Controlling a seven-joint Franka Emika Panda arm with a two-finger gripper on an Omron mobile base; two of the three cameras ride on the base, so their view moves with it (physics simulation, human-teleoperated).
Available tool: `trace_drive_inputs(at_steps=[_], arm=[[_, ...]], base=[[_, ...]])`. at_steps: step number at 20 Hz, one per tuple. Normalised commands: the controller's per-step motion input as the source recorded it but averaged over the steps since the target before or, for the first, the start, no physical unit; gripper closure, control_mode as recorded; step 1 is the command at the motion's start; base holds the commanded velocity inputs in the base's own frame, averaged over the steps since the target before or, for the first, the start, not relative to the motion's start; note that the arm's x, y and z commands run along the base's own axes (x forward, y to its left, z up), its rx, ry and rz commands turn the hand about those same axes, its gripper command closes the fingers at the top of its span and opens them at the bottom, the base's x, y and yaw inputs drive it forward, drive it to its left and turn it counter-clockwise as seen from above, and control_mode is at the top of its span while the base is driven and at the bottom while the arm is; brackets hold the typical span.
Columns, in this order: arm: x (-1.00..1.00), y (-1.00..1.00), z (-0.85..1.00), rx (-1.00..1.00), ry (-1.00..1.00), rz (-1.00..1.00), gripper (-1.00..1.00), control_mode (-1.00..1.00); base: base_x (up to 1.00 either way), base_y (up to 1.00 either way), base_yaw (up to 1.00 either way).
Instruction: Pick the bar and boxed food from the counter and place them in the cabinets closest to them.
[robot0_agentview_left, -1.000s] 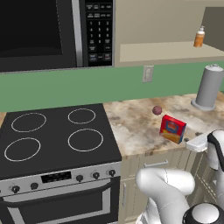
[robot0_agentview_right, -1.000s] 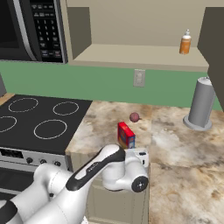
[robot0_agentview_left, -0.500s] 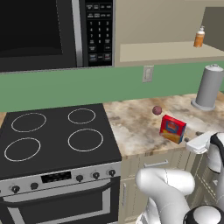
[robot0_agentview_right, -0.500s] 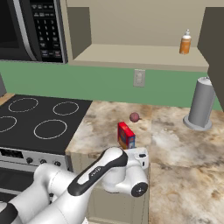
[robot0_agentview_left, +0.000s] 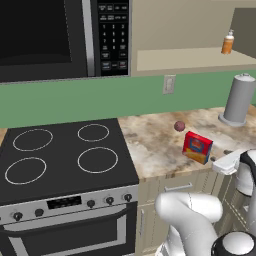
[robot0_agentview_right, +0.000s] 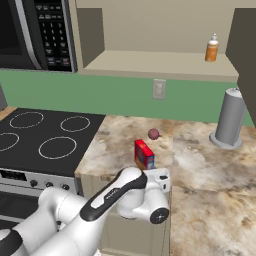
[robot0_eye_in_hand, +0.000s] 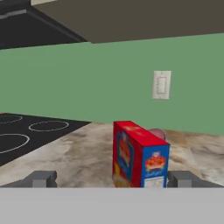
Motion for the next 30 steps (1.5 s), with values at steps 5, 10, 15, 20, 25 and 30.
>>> trace_drive_inputs(at_steps=[5,10,15,20,25,30], arm=[[0.06,-0.14,0.0,0.0,0.0,0.01,-1.0,-1.0],[0.07,-0.1,0.0,0.0,0.0,0.0,-1.0,-1.0],[0.0,0.0,0.0,0.0,0.0,0.0,-1.0,-1.0],[0.02,0.01,0.0,0.0,0.0,0.0,-1.0,-1.0],[0.12,0.11,0.0,0.0,0.0,0.0,-1.0,-1.0],[0.17,0.15,0.0,0.0,0.0,-0.01,-1.0,-1.0]], base=[[0.0,0.0,0.0],[0.0,0.0,0.0],[0.0,0.0,0.0],[0.0,0.0,0.0],[0.0,0.0,0.0],[0.0,0.0,0.0]])
